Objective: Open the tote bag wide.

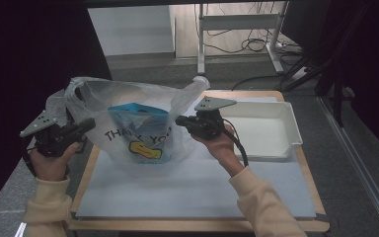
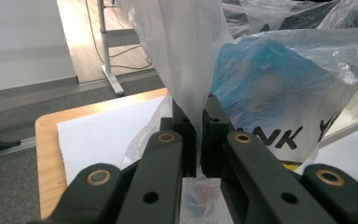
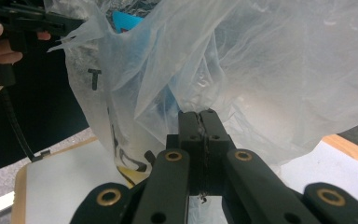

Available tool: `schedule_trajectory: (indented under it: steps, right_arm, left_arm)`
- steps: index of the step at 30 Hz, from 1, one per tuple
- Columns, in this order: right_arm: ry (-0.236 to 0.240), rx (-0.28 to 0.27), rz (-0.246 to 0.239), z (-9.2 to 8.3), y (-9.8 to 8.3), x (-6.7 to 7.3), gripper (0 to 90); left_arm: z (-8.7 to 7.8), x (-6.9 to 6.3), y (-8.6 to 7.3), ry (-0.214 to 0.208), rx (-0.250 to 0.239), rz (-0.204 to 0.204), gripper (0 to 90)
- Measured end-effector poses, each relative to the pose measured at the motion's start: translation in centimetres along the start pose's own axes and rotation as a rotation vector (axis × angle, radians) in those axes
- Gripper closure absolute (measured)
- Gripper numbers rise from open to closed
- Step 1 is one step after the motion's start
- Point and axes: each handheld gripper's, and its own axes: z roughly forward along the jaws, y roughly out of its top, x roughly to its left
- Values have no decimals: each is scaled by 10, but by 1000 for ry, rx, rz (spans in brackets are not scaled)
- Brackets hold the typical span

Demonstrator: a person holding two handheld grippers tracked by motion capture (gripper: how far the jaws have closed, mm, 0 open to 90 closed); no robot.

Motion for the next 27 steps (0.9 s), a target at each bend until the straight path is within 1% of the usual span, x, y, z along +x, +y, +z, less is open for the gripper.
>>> schedule_trajectory:
  steps: [2,3,5,6,7,17,18,19,24,27]
  right_arm:
    - [3,-1,-6,-1,0,1,890]
    - [-12,-12,-24,-5,1,2,891]
    - [-17,-14,-28,-7,1,3,891]
    - [-22,-27,-39,-10,1,3,891]
    - [-26,-28,-44,-12,1,4,891]
    - [-54,-42,-52,-17,-9,4,892]
    - [-71,-60,-68,-19,-11,5,892]
    - [-75,-63,-72,-20,-11,6,892]
    - [-71,-62,-66,-21,-14,6,892]
    - [-78,-46,-46,-22,-19,4,893]
  left_arm:
    - [0,0,0,1,0,0,875]
    - [-1,0,0,1,1,0,878]
    - [-1,0,0,2,1,1,880]
    - [-1,0,-1,2,1,-2,882]
    - [-2,0,-1,2,0,-2,884]
    - [-4,0,-3,4,7,-2,887]
    - [-5,1,-4,3,6,2,887]
    - [-5,1,-4,3,6,2,887]
    - [-9,2,-6,6,18,-3,891]
    - [-11,2,-5,5,11,-5,894]
